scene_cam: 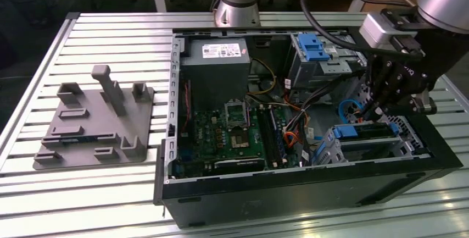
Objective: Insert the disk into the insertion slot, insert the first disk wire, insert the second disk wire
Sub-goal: 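Insert the second disk wire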
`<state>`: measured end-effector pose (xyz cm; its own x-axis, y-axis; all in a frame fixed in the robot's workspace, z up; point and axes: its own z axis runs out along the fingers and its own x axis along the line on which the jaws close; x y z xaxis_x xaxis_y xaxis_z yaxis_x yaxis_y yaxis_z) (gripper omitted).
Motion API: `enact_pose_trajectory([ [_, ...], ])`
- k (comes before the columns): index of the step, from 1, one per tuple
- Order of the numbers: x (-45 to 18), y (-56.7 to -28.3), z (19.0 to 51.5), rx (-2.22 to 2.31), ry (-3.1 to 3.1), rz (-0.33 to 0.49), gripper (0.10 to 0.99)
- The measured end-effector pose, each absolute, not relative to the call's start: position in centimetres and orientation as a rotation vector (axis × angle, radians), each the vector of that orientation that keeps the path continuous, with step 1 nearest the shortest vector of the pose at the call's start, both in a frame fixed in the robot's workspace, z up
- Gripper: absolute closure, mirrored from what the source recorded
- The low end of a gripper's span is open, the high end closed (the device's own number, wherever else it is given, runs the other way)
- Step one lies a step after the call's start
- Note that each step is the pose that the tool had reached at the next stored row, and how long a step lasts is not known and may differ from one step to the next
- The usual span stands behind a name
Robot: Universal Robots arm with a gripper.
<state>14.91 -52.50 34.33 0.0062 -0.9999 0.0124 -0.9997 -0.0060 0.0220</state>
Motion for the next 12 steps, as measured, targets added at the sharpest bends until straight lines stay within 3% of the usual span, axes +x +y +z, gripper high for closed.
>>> enact_pose_trajectory([
  [12, 14.91, -53.14, 34.17, 2.217, -2.203, -0.023, 0.929],
])
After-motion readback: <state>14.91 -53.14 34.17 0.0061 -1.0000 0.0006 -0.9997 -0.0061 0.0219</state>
